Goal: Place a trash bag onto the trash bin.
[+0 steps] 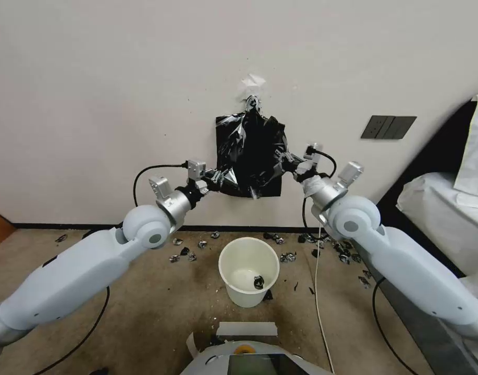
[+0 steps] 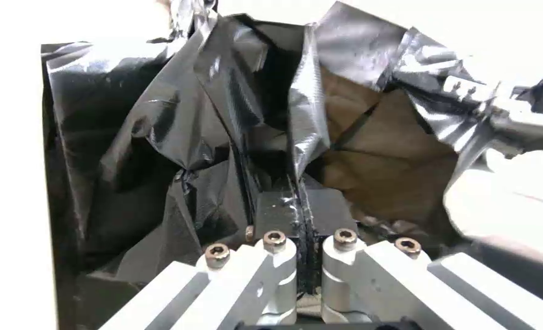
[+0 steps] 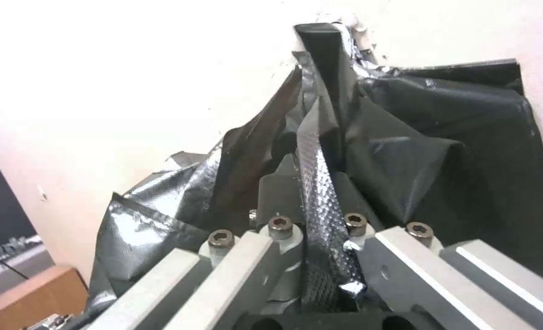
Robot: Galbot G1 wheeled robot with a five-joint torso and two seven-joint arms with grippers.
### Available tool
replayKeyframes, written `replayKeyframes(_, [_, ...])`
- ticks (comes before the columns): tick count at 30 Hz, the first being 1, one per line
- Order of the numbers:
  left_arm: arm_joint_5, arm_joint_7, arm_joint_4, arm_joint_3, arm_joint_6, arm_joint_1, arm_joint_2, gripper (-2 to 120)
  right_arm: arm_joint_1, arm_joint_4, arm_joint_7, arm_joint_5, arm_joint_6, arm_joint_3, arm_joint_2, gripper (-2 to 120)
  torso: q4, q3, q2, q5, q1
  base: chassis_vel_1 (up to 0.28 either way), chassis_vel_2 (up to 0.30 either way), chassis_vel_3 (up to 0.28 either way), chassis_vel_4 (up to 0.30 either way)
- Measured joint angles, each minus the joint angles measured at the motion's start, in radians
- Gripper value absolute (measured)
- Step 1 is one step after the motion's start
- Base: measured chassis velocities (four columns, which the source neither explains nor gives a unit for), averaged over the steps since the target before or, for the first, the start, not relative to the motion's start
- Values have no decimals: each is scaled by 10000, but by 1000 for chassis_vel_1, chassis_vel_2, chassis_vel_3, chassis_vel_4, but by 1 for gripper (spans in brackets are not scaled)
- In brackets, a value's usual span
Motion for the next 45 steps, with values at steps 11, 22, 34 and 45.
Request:
replayKeyframes(11, [-2, 334, -285, -1322, -274, 1169, 164, 0, -298, 183, -1014, 25, 563, 25, 220, 0, 2, 0, 0, -1, 0, 0, 0, 0, 0])
replayKeyframes(22, [-96, 694, -555, -2285, -522, 2095, 238, 0, -638, 357, -1900, 376, 907, 141, 234, 0, 1, 0, 1, -1, 0, 0, 0, 0, 0])
replayKeyframes(34, [-30, 774, -953, -3031, -857, 3182, 418, 0, -1972, 1110, -1683, 33, 946, 1001, 20, 0, 0, 0, 0, 0, 0, 0, 0, 0, 0])
replayKeyframes(45, [259, 973, -1348, -3941, -938, 4526, 180, 0, -3600, 1836, -1997, -729, 956, 1715, 79, 0, 1, 0, 0, 2, 0, 0, 0, 0, 0])
